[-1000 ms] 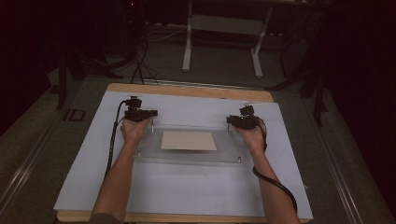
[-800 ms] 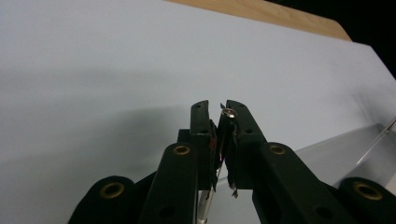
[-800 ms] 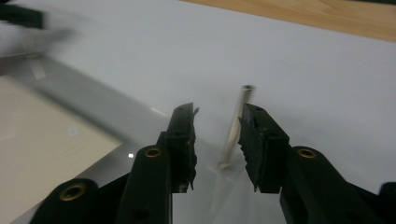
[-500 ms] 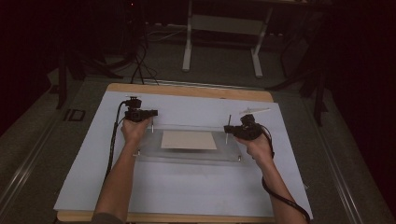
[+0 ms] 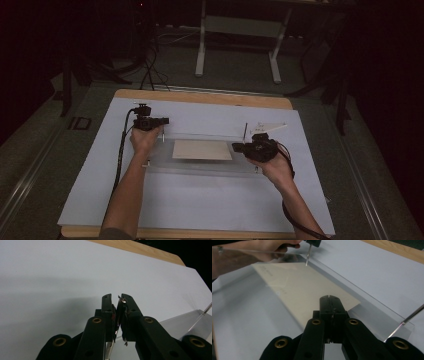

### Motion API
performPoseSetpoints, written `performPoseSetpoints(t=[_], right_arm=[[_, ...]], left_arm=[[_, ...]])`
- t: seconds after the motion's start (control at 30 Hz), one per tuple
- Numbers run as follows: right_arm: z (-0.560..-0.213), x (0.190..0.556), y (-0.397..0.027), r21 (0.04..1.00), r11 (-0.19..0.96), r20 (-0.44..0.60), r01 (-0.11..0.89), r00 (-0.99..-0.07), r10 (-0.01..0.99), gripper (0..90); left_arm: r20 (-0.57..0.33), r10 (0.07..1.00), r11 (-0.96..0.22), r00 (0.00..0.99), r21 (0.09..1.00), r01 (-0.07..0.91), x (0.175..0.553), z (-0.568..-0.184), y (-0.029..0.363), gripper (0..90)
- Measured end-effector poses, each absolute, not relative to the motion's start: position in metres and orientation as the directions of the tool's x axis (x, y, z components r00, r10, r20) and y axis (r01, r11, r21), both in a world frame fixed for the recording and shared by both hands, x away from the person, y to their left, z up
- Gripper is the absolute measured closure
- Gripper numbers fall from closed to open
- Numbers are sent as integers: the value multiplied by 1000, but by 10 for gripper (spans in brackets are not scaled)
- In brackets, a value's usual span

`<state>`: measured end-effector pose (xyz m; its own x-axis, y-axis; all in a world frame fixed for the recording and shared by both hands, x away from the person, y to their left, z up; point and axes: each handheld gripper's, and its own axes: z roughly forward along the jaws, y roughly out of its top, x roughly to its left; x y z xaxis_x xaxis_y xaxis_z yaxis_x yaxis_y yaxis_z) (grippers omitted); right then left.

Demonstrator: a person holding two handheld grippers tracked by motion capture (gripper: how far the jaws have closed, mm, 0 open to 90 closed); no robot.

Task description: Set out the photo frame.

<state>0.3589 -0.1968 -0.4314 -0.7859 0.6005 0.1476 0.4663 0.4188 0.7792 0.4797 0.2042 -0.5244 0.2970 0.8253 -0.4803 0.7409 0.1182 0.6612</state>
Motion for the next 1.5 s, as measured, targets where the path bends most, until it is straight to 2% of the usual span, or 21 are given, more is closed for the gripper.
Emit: performPoseSetpoints(t=[0.27,0.53,0.97,1.1,1.2,1.5], right_arm=[[-416,331,-190,793,432,128,430,-810,572,900],[-421,309,-176,814,412,156,409,-838,523,900],[-428,286,-157,831,430,146,354,-884,445,900],[-444,284,-151,828,428,154,362,-881,446,900],[-448,280,-145,828,451,82,333,-868,490,900],[-454,281,-144,851,414,38,322,-825,564,900]], left_arm=[[-484,825,122,292,657,744,480,-524,204,824],[-485,825,119,291,652,749,481,-524,204,824],[-489,824,119,286,643,756,483,-523,204,823],[-502,818,130,281,637,760,483,-524,205,820],[-504,818,130,276,631,765,484,-523,204,819],[-503,820,120,274,619,776,486,-522,205,813]])
